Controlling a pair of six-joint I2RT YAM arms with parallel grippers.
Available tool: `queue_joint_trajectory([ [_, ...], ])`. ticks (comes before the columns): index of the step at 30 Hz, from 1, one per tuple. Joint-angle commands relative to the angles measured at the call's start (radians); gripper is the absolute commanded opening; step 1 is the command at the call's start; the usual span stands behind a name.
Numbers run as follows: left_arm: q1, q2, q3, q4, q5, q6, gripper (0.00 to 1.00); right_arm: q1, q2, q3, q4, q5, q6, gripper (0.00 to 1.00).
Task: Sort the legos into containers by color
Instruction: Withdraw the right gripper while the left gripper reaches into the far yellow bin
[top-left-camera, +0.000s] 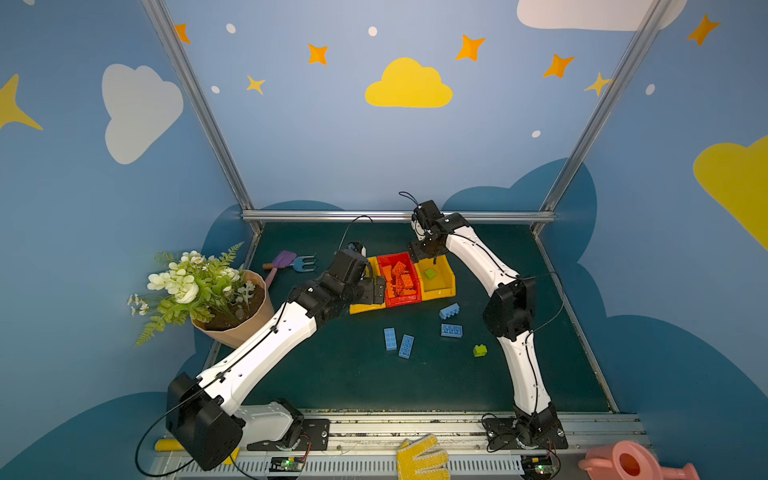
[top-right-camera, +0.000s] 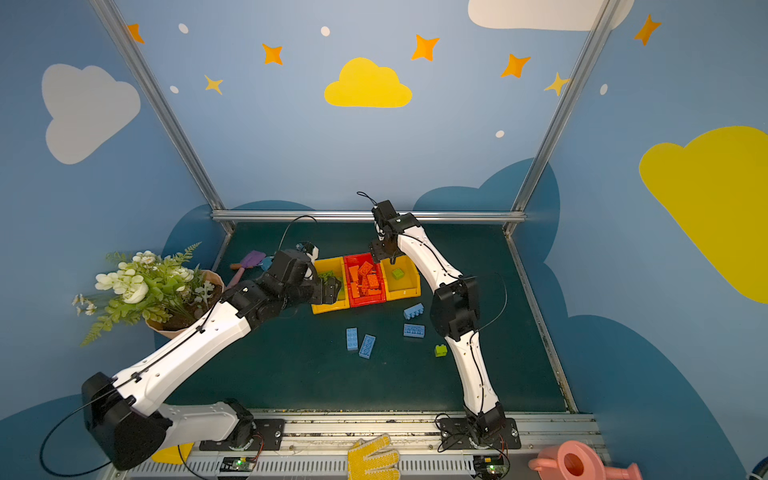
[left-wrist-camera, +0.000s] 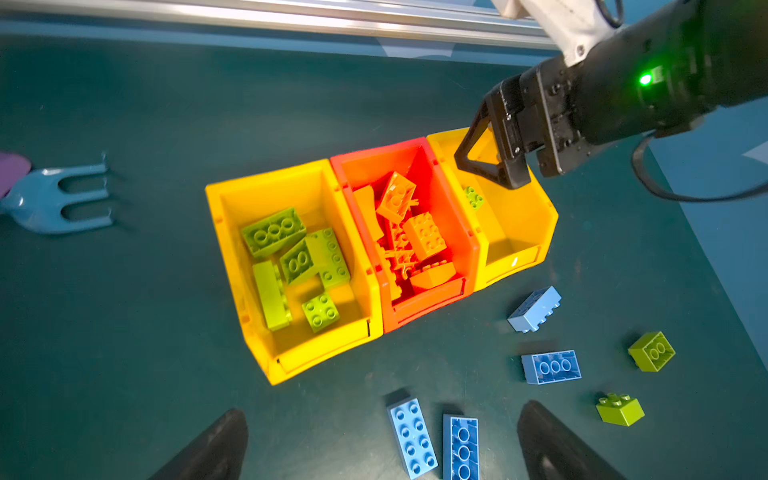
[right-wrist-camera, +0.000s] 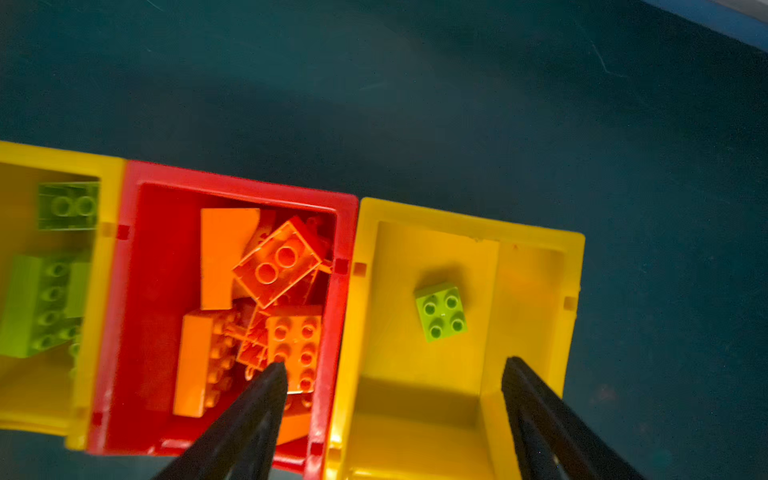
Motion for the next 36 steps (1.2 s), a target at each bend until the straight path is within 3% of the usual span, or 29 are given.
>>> queue_joint_trajectory([
  [1, 0.036, 0.075, 0.089, -0.005, 0.085, 0.145, 1.00, -0.020, -0.091, 0.009, -0.111, -0.014, 0.106, 0.82],
  [6, 0.063, 0.358, 0.403, -0.179, 0.238, 0.333, 1.00, -0.091, -0.311, -0.186, -0.211, 0.008, 0.220, 0.87],
  [10, 0.059, 0.609, 0.719, -0.353, 0.372, 0.466, 0.99, -0.131, -0.604, -0.526, -0.223, 0.020, 0.272, 0.94],
  [14, 0.016, 0.857, 1.022, -0.521, 0.358, 0.598, 0.97, -0.155, -0.880, -0.837, -0.216, -0.016, 0.335, 0.94],
  [18, -0.008, 1.015, 1.226, -0.564, 0.372, 0.626, 0.95, -0.175, -1.104, -1.022, -0.224, -0.062, 0.378, 0.94],
  [20, -0.040, 1.107, 1.372, -0.603, 0.323, 0.647, 0.95, -0.182, -1.193, -1.079, -0.235, -0.083, 0.391, 0.94],
  [28, -0.142, 1.251, 1.429, -0.455, 0.090, 0.735, 0.94, -0.199, -1.319, -1.148, -0.313, -0.128, 0.381, 0.94],
  [36, -0.145, 1.330, 1.440, -0.362, 0.027, 0.780, 0.91, -0.205, -1.376, -1.159, -0.389, -0.106, 0.392, 0.94],
])
